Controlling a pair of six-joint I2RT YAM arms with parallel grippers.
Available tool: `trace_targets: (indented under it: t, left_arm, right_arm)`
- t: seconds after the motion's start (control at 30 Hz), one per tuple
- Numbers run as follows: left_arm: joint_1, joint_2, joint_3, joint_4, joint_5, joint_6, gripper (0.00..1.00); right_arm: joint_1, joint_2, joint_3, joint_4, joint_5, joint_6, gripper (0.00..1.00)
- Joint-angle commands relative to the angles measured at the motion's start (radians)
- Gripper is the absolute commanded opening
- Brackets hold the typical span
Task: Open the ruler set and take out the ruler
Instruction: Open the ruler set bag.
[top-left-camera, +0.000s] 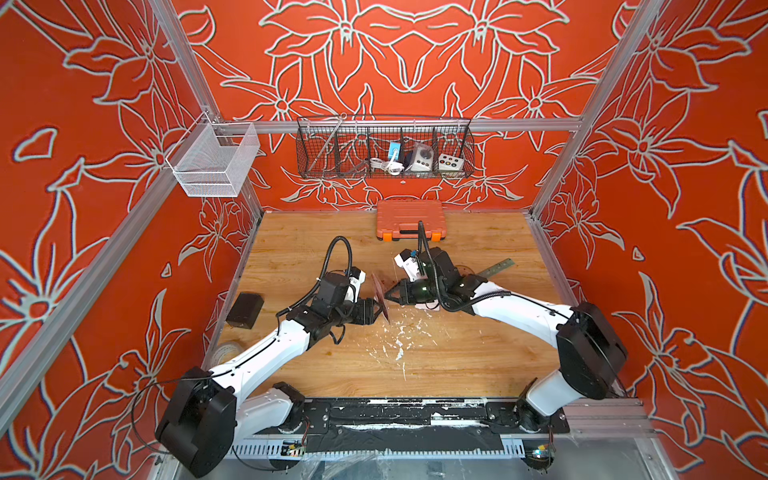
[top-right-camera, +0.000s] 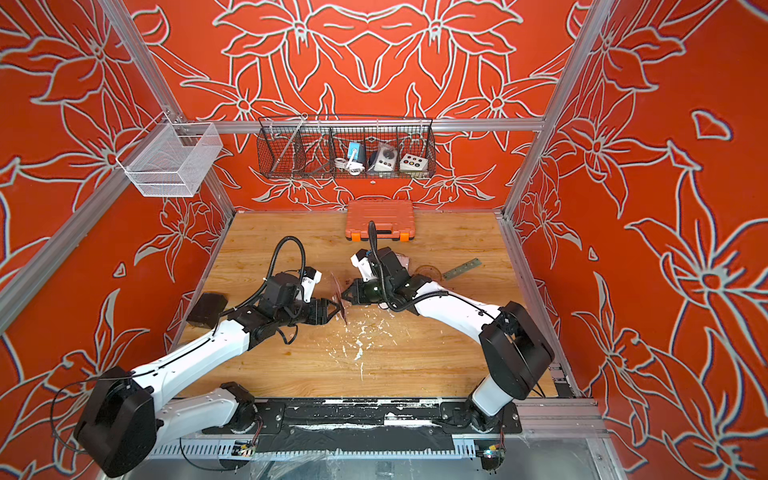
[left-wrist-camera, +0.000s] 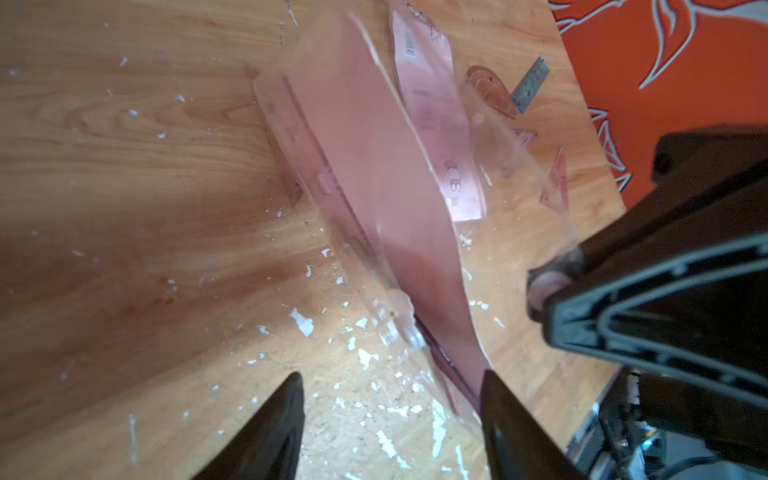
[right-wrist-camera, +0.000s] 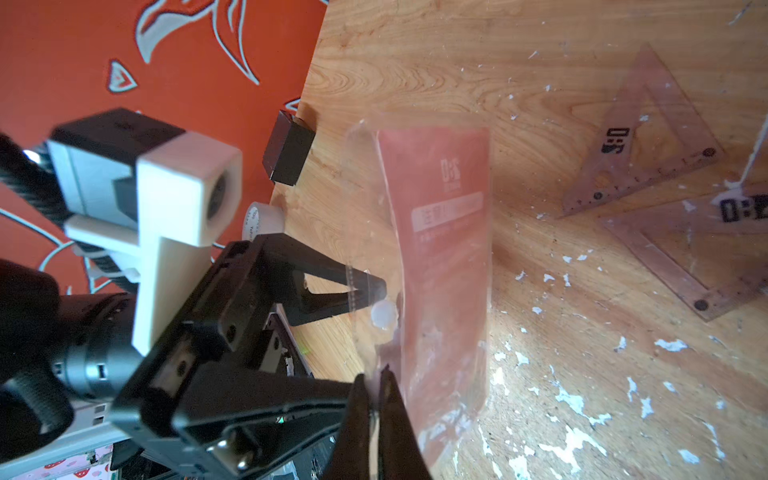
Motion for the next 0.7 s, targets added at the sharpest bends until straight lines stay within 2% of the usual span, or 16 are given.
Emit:
trace_targets:
  t: [0.0,0.07,0.13,0.23,0.3,0.33,0.47,0.5,0.53,0.57,0.67]
  left_arm:
    - [-0.005,0.017,0.001,0.012,-0.042,0.006,0.60]
    - [-0.006,0.027,-0.006,0.012,-0.059,0.008,0.53]
    - [-0.007,0.039,-0.008,0.008,-0.068,0.012,0.41]
    - [-0.006,0.056,-0.006,-0.005,-0.097,0.003,0.29]
    - [-0.006,0.062,0.001,-0.025,-0.116,0.002,0.15]
    - [-0.006,0.063,0.000,-0.029,-0.121,0.002,0.12]
    - [-0.006,0.080,-0.001,-0.026,-0.139,0.007,0.12]
    - [-0.006,0.088,0.000,-0.024,-0.140,0.006,0.15]
    - [-0.006,0.100,0.000,-0.014,-0.131,0.008,0.23]
    - [-0.006,0.110,0.002,-0.007,-0.126,0.007,0.26]
    - [-0.006,0.144,0.003,0.031,-0.100,0.002,0.29]
  right_arm:
    - [-0.004,-0.036,-0.012,0.034,-0.009,0.015,0.00]
    - [-0.005,-0.042,-0.017,0.038,-0.006,0.011,0.00]
    - [-0.005,-0.044,-0.020,0.039,0.000,0.008,0.00]
    - [-0.006,-0.047,-0.021,0.022,0.019,-0.006,0.00]
    - [-0.006,-0.045,-0.024,0.018,0.027,-0.012,0.00]
    - [-0.007,-0.045,-0.025,0.016,0.029,-0.015,0.00]
    - [-0.008,-0.027,-0.033,0.038,0.017,-0.008,0.00]
    - [-0.007,-0.021,-0.037,0.051,0.009,-0.003,0.00]
    - [-0.007,-0.015,-0.041,0.060,0.003,-0.001,0.00]
    - [-0.006,-0.009,-0.041,0.063,-0.001,0.000,0.00]
    - [-0.006,0.009,-0.047,0.083,-0.013,0.004,0.00]
